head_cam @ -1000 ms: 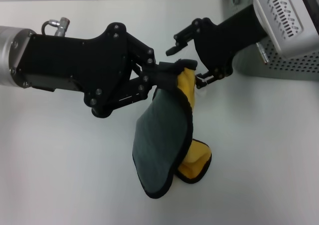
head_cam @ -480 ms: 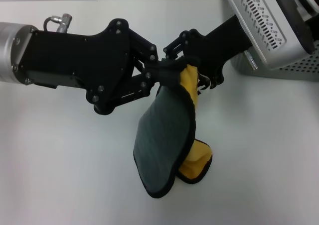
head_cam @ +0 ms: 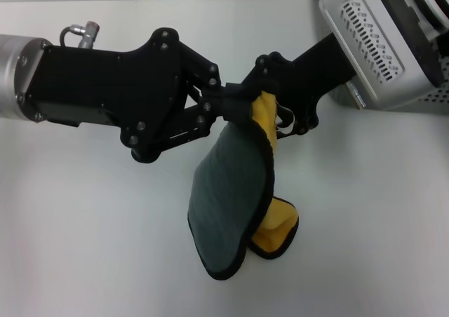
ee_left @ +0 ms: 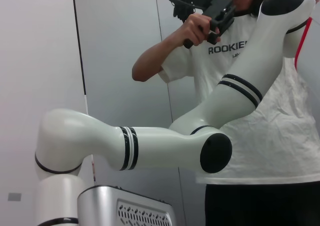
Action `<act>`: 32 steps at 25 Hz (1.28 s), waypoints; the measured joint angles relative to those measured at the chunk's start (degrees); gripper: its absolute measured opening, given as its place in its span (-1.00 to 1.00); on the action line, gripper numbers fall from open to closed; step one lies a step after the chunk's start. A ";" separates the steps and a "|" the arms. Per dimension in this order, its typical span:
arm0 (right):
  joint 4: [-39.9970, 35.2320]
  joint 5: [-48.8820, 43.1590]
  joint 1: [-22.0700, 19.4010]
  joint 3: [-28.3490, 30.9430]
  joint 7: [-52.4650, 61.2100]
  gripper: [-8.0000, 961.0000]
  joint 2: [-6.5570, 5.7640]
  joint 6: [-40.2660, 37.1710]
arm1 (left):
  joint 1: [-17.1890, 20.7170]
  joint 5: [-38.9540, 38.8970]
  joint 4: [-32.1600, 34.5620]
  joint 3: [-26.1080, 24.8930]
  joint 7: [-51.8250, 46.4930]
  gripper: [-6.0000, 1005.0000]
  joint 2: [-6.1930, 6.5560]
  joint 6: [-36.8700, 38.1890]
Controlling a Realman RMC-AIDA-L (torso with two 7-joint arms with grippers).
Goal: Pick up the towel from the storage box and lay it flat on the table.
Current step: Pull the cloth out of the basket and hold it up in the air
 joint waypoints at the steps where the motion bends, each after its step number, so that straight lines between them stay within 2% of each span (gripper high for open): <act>1: 0.01 0.03 -0.12 -0.02 -0.01 -0.01 0.00 0.00 | 0.03 0.00 -0.07 0.00 0.08 -0.94 -0.09 -0.01; 12: -0.43 2.10 -1.42 0.02 -0.20 -0.47 -0.04 -0.39 | 0.70 -0.05 -0.20 0.03 0.23 -0.94 -0.60 -0.01; 28: -0.29 3.44 -2.87 0.01 -0.73 -0.49 0.00 -0.21 | 1.40 -0.78 -0.18 0.02 0.23 -0.94 -1.21 0.05; 32: -0.18 5.61 -4.05 0.64 -0.62 -0.69 -0.05 -0.23 | 1.83 -0.82 -0.16 -0.24 0.23 -0.94 -1.23 0.07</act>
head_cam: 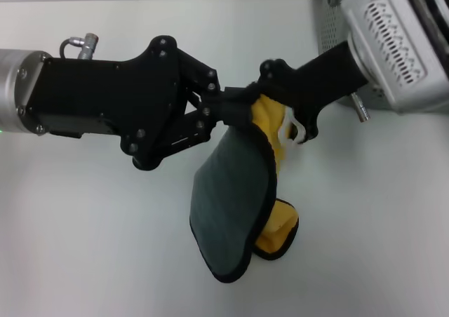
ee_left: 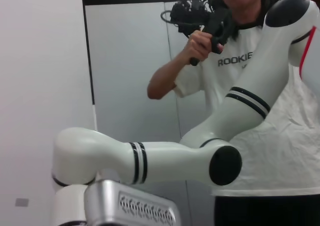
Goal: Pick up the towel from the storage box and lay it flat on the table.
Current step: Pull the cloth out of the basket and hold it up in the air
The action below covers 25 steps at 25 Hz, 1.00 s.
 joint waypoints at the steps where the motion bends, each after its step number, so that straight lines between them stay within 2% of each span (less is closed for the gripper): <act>1: -0.14 1.07 -0.53 0.48 0.28 -0.75 -0.04 0.14 | 0.27 -0.01 0.00 -0.26 0.00 -0.94 -0.02 -0.01; 4: -0.79 3.47 -2.17 3.51 2.88 -0.99 -0.11 0.41 | 1.00 -0.01 -0.08 -1.42 -0.22 -0.94 -0.06 -0.03; 7: -2.36 4.41 -4.08 6.82 6.76 -0.99 -0.16 0.19 | 1.66 0.04 0.12 -2.40 -2.15 -0.94 0.78 -0.11; 10: -6.31 5.76 -6.63 9.03 14.79 -0.98 -0.40 -0.42 | 1.89 0.71 0.56 -4.19 -4.99 -0.94 2.20 -0.14; 15: -14.17 6.26 -10.34 9.90 27.21 -0.98 -0.50 -1.63 | 1.40 1.94 0.74 -6.61 -9.11 -0.94 6.87 -0.29; 19: -20.99 6.28 -12.93 9.36 37.02 -0.98 -0.35 -2.24 | 0.93 4.14 2.30 -8.68 -11.60 -0.94 9.77 -0.95; 21: -23.64 6.27 -13.34 9.30 40.92 -0.98 -0.37 -2.84 | 1.03 6.29 4.73 -10.51 -13.35 -0.94 10.29 -1.51; 25: -29.80 4.25 -13.46 9.63 47.79 -0.98 -0.64 -3.51 | 0.88 11.13 9.71 -15.00 -15.71 -0.94 9.62 -2.49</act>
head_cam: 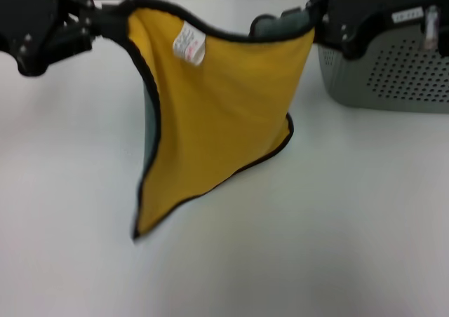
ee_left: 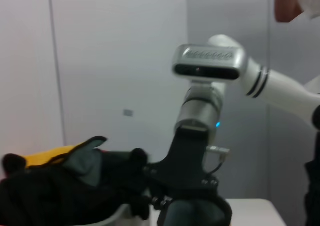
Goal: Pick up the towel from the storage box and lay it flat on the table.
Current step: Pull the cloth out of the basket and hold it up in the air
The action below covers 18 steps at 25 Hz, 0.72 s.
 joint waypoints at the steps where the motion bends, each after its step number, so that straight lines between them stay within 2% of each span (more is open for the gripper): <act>1: -1.44 -1.25 0.35 0.36 1.43 -0.98 -0.01 0.05 | -0.09 0.39 0.56 -0.83 -0.15 -0.94 -0.19 -0.18; 4: -3.12 -4.13 2.39 2.04 3.52 -0.98 -0.05 0.31 | -0.41 0.51 1.84 -3.03 -0.25 -0.94 -0.74 -1.57; 8: -2.76 -8.88 6.82 5.70 4.93 -0.98 -0.17 -0.05 | -1.39 0.55 2.97 -3.29 -0.60 -0.94 -0.91 -2.92; 11: -2.59 -11.48 8.53 6.27 7.27 -0.98 -0.27 -2.86 | -1.45 0.32 3.06 -3.23 -1.23 -0.94 -0.94 -2.30; 15: -6.73 -11.28 5.52 3.19 9.96 -0.98 0.49 -7.13 | 0.63 -0.08 3.53 -2.88 -1.90 -0.94 -1.15 1.72; 18: -13.80 -11.25 1.94 -0.70 12.55 -0.98 0.28 -6.54 | 3.02 -0.57 6.64 -2.83 -3.37 -0.94 -2.05 2.36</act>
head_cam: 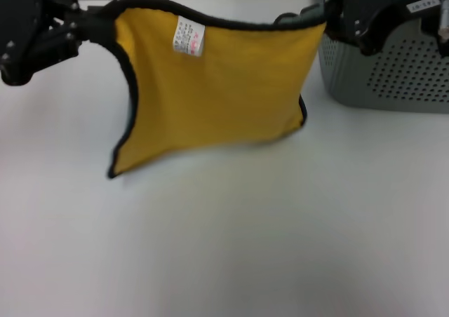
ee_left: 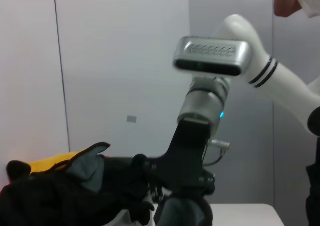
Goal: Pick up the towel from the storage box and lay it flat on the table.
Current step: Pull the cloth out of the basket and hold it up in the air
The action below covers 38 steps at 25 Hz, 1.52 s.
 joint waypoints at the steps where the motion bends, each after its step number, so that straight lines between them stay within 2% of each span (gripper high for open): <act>1: -1.26 -0.45 0.00 -0.16 0.53 -0.98 -0.14 0.19 | 0.57 -0.02 1.38 -0.15 -0.64 -0.94 -0.25 -0.02; 3: -1.49 -1.52 1.61 0.64 1.49 -0.98 -0.44 -0.15 | 0.77 -0.08 2.62 -0.44 -1.51 -0.94 -0.35 -0.09; 7: 4.76 -5.32 9.00 2.66 2.10 -0.98 -0.90 -2.43 | -0.42 0.25 2.59 -0.51 -2.66 -0.94 0.21 -1.09; 9: 8.08 -8.15 11.91 2.89 1.85 -0.98 -0.82 -1.79 | -1.08 0.92 2.17 -0.52 -2.47 -0.94 0.36 -2.77; 12: 9.50 -11.84 13.87 2.93 1.35 -0.98 -0.49 0.65 | -1.74 1.18 1.87 -0.54 -1.71 -0.94 0.39 -5.25; 16: 7.30 -11.85 13.48 2.84 2.25 -0.98 -0.29 -0.53 | -2.20 0.54 1.66 -0.55 -0.92 -0.94 0.70 -5.43; 22: -3.54 -8.15 9.34 -0.74 12.20 -0.98 0.18 -10.94 | -1.75 -0.14 2.16 1.64 -2.32 -0.94 1.37 0.07; 24: -10.25 -7.25 8.37 -1.84 17.54 -0.97 0.17 -15.15 | -0.96 -1.99 2.84 4.71 -3.35 -0.94 2.16 0.34; 26: -13.19 -6.53 8.42 -1.53 19.99 -0.97 0.21 -17.16 | 0.27 -5.92 4.02 8.66 -5.34 -0.94 3.62 0.36; 27: -14.67 -5.65 8.82 -0.74 21.35 -0.97 0.32 -18.23 | 1.13 -8.66 4.74 10.50 -6.81 -0.94 4.76 0.37; 29: -14.28 -3.05 9.95 1.70 21.98 -0.97 0.35 -18.57 | 3.02 -13.49 5.97 13.80 -9.93 -0.94 7.23 0.42; 31: -10.69 0.42 10.31 3.75 22.15 -0.97 -0.06 -18.50 | 3.74 -15.47 6.21 15.71 -12.64 -0.94 8.51 0.37; 33: -3.52 2.34 9.89 4.14 21.85 -0.97 -0.57 -18.28 | 1.87 -12.62 4.05 15.72 -13.66 -0.94 7.33 0.21; 35: 8.65 2.85 9.89 4.19 18.60 -0.97 -0.38 -17.93 | -0.08 -6.72 1.41 14.51 -12.34 -0.94 5.19 0.12; 37: 14.32 2.25 9.96 3.67 15.61 -0.97 0.01 -16.00 | -1.11 -1.66 -0.45 12.53 -9.63 -0.94 2.93 0.11; 38: 16.51 1.61 9.82 3.05 13.77 -0.97 0.00 -13.49 | -1.39 -0.76 -0.57 11.53 -8.83 -0.94 2.47 0.10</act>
